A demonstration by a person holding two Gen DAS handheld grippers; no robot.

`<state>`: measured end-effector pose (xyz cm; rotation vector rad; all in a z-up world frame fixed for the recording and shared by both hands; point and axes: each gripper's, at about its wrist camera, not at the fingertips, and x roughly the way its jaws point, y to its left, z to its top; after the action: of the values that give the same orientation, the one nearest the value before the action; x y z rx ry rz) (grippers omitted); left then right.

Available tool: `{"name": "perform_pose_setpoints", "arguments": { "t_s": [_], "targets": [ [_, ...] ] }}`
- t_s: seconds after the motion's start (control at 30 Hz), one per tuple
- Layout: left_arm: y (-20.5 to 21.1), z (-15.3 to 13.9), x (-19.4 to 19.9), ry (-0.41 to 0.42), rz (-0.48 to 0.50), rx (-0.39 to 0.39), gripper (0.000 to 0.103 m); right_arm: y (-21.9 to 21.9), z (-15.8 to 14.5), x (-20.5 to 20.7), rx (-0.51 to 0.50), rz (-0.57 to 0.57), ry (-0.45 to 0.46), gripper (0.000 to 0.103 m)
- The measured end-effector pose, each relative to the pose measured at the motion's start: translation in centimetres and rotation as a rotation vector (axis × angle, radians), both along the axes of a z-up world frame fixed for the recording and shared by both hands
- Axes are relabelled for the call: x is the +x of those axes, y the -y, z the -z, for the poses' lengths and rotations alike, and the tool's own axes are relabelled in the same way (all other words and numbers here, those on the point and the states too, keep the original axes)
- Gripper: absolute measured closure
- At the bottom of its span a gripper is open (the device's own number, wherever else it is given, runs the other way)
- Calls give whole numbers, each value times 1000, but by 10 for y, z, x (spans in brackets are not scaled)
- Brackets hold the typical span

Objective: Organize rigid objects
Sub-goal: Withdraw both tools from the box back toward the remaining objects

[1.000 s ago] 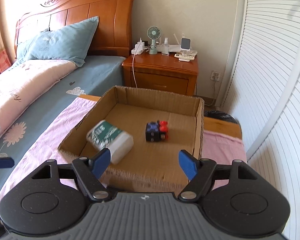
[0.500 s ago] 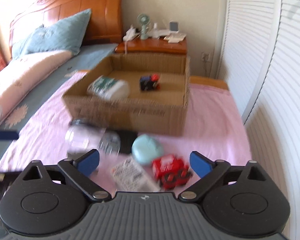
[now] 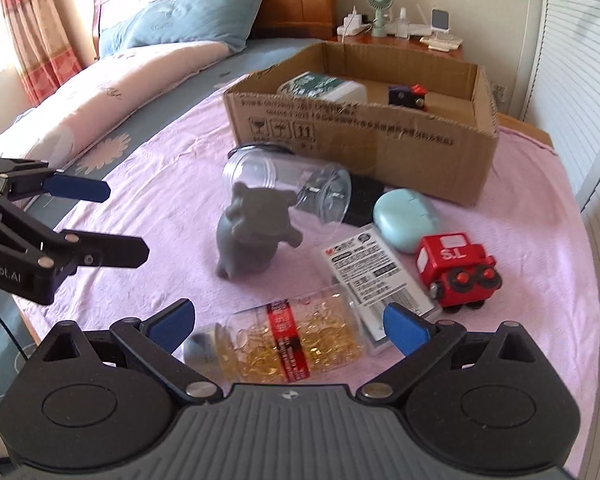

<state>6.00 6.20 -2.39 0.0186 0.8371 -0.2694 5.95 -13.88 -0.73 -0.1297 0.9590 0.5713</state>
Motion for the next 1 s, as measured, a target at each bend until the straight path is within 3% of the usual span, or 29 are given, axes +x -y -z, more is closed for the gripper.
{"name": "perform_pose_setpoints", "arguments": {
  "t_s": [0.3,0.6,0.77,0.87,1.0],
  "targets": [
    [-4,5,3,-19,3,-12,7,-19,4,-23,-38,-71,-49,0],
    [17,-1,21,-11,50,-68,7,-28,24,-35,-149,-49,44,0],
    [40,-4,46,13,74,-85,7,-25,24,-36,-132,-45,61,0],
    [49,4,56,-3,64,-50,6,-23,24,-36,-129,-37,67,0],
    [32,9,51,-8,45,-106,4,-20,23,-39,-127,-36,72,0]
  ]
}}
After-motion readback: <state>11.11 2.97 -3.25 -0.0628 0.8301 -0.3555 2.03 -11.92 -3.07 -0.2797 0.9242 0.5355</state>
